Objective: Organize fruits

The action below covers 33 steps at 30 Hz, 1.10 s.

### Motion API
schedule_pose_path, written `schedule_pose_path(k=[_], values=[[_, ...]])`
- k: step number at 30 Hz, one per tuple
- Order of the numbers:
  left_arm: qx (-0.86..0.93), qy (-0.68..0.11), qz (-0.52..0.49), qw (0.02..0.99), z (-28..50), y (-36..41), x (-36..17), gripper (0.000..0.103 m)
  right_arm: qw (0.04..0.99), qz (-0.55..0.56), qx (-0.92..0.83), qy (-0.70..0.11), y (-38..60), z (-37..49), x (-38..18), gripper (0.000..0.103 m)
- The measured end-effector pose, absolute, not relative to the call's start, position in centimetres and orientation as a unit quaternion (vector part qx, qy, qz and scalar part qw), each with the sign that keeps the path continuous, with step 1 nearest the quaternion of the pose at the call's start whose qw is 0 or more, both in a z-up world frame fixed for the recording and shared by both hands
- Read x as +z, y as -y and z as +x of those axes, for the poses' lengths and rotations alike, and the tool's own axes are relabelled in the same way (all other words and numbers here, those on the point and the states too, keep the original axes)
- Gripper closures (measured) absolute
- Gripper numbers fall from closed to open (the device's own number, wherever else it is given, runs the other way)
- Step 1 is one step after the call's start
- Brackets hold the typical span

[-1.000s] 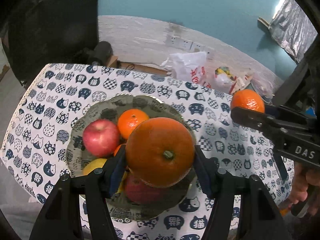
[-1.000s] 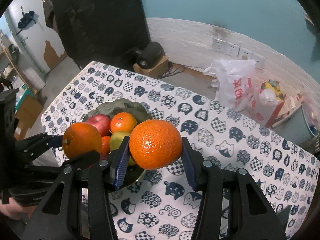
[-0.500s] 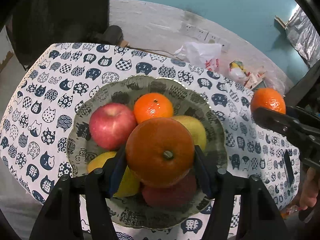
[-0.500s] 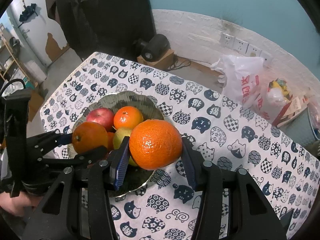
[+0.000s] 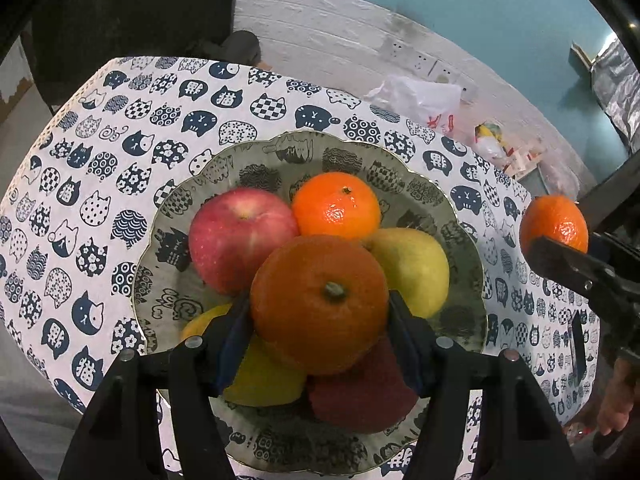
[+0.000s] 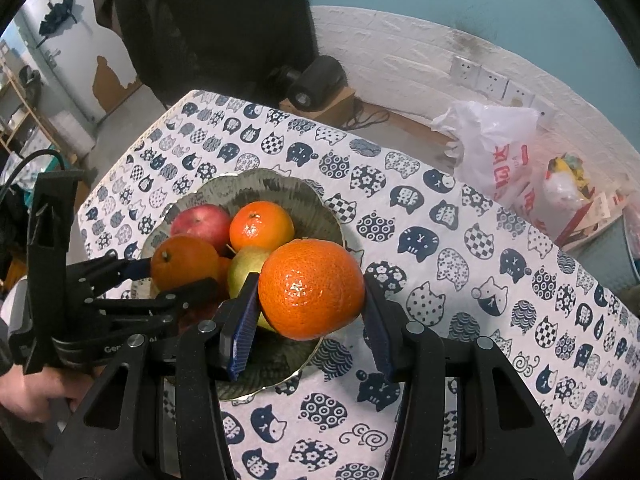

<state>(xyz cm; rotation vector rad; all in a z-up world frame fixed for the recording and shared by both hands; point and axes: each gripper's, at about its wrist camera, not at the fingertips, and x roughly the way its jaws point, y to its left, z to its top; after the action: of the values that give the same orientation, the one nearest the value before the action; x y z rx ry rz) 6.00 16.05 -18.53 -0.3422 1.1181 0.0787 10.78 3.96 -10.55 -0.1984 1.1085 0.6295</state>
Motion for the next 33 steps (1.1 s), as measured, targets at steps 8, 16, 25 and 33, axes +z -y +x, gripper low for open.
schedule_pose_path(k=[8,16,25,33], values=[[0.043,-0.523,-0.159,0.836,5.1,-16.1,-17.4,0.037,0.794,-0.096,0.298,-0.521,-4.2,10.2,-10.8,0.054],[0.046,-0.506,-0.172,0.844,3.2,-16.5,-15.2,0.037,0.779,-0.104,0.314,-0.532,-5.1,8.8,-12.0,0.054],[0.045,-0.495,-0.168,0.851,1.8,-16.4,-13.7,0.037,0.759,-0.122,0.323,-0.552,-6.1,7.2,-14.3,0.054],[0.044,-0.494,-0.164,0.853,1.3,-16.3,-13.5,0.037,0.748,-0.142,0.323,-0.562,-6.7,6.6,-16.1,0.054]])
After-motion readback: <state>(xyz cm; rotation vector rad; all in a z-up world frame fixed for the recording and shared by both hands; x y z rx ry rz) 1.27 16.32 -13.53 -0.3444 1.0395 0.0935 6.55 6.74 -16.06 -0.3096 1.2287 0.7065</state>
